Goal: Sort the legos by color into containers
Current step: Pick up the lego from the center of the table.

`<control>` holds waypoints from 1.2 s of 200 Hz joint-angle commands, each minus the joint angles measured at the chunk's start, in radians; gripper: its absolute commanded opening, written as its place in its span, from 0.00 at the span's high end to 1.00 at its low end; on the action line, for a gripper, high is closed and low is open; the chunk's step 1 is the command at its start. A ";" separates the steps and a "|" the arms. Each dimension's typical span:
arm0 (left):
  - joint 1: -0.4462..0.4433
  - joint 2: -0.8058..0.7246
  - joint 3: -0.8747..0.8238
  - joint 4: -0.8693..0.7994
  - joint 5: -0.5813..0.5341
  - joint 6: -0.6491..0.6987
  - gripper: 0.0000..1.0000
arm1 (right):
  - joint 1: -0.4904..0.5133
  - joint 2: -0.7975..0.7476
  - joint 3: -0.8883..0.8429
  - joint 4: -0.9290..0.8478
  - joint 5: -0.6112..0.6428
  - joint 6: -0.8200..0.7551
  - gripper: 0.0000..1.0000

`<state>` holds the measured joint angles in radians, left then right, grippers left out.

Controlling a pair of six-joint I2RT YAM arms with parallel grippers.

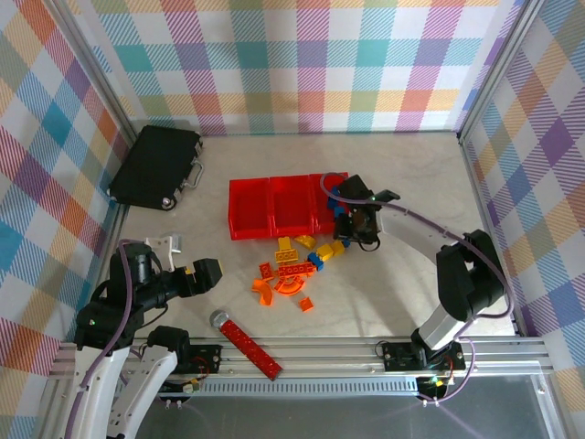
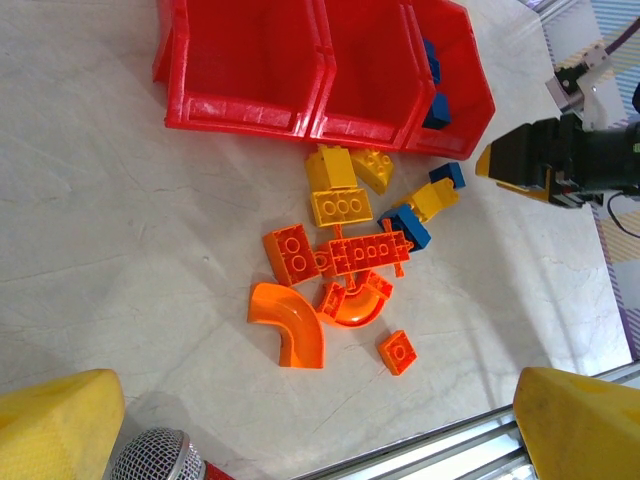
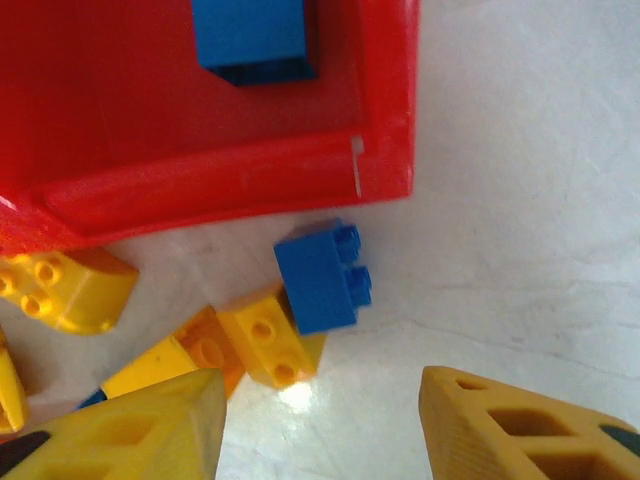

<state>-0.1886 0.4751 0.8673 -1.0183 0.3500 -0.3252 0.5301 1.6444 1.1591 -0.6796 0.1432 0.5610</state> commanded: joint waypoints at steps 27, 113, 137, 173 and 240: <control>-0.007 -0.012 -0.007 0.000 0.014 -0.001 0.00 | -0.004 0.072 0.048 0.019 0.038 -0.045 0.49; -0.008 -0.010 -0.008 -0.002 0.010 -0.004 0.00 | -0.004 0.138 0.043 0.052 0.040 -0.048 0.50; -0.008 -0.010 -0.008 -0.003 0.009 -0.003 0.00 | -0.004 0.150 0.050 0.057 0.042 -0.050 0.50; -0.008 -0.012 -0.007 -0.003 0.007 -0.004 0.00 | -0.005 0.163 0.061 0.058 0.057 -0.048 0.52; -0.008 -0.012 -0.008 -0.005 0.009 -0.004 0.00 | -0.005 0.181 0.074 0.052 0.096 -0.051 0.57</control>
<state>-0.1886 0.4751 0.8669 -1.0187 0.3496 -0.3252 0.5293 1.8061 1.2068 -0.6235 0.2115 0.5213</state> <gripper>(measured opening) 0.997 0.439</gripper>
